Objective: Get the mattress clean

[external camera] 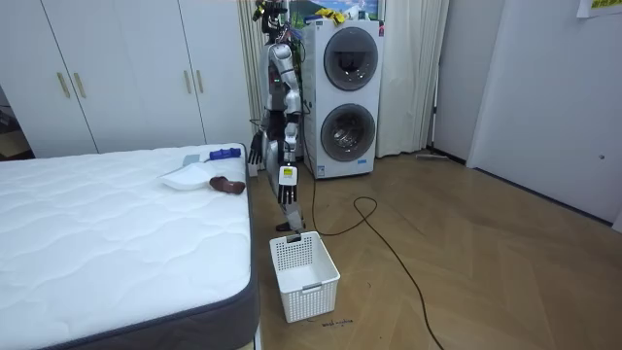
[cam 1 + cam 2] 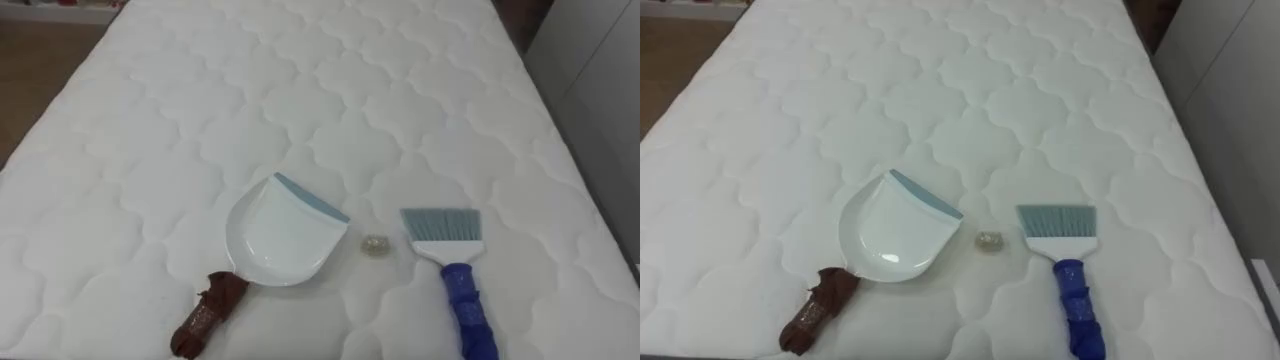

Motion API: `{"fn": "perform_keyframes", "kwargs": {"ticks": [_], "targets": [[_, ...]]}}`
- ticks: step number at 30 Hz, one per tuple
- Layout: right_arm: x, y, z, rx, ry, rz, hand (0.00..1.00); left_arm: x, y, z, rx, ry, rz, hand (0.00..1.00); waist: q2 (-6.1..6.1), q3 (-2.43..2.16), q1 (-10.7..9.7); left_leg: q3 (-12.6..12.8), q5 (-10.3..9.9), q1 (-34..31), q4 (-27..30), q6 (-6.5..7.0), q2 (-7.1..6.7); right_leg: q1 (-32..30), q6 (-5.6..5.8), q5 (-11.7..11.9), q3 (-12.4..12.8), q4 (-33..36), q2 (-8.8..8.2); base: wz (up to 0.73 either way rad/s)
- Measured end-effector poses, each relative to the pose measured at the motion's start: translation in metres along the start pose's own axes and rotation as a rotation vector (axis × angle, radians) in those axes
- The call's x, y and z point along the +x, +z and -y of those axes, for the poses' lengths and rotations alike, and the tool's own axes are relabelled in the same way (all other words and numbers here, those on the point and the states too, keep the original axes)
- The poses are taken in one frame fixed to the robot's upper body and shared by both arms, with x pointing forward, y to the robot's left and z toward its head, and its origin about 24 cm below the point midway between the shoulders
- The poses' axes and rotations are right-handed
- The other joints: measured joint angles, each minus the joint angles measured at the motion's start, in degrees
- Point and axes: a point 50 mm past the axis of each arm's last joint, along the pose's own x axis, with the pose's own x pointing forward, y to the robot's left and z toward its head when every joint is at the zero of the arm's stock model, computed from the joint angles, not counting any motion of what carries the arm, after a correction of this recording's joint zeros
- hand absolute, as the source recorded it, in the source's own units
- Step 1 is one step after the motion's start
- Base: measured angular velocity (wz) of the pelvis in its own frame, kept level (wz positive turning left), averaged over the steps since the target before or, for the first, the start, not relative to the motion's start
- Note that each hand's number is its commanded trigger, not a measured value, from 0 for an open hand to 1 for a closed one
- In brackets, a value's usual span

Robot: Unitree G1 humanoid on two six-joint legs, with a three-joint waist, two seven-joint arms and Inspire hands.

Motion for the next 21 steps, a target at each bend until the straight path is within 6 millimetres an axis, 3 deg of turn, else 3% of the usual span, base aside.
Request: {"fn": "perform_keyframes", "kwargs": {"ticks": [6, 10, 21], "targets": [[0.001, 0.006, 0.0, -0.015, -0.001, 0.01, 0.0, 0.0, 0.002, 0.004, 0.0, -0.007, 0.004, 0.0, 0.08, 0.04, 0.1, -0.1, 0.0, 0.0, -0.8, -0.02, 0.0, -0.2, 0.0, 0.0, 0.2, 0.1, 0.08, 0.0], [0.001, 0.007, 0.0, -0.035, -0.012, 0.011, 0.0, 0.0, 0.007, -0.001, -0.01, 0.034, 0.031, 0.0, -0.43, 0.3, 0.1, -0.1, 0.0, -0.1, -0.6, -0.02, -0.05, -0.2, 0.0, 0.0, 0.1, -0.2, 0.08, 0.0], [0.001, 0.005, 0.004, -0.045, -0.053, 0.009, 0.0, -0.003, 0.019, -0.023, -0.066, 0.242, 0.12, 0.0, -0.85, 0.02, 0.2, 0.0, 0.0, -0.1, -0.7, 0.0, -0.1, 0.0, 0.01, 0.0, 0.0, -0.2, 0.06, 0.0]]}}
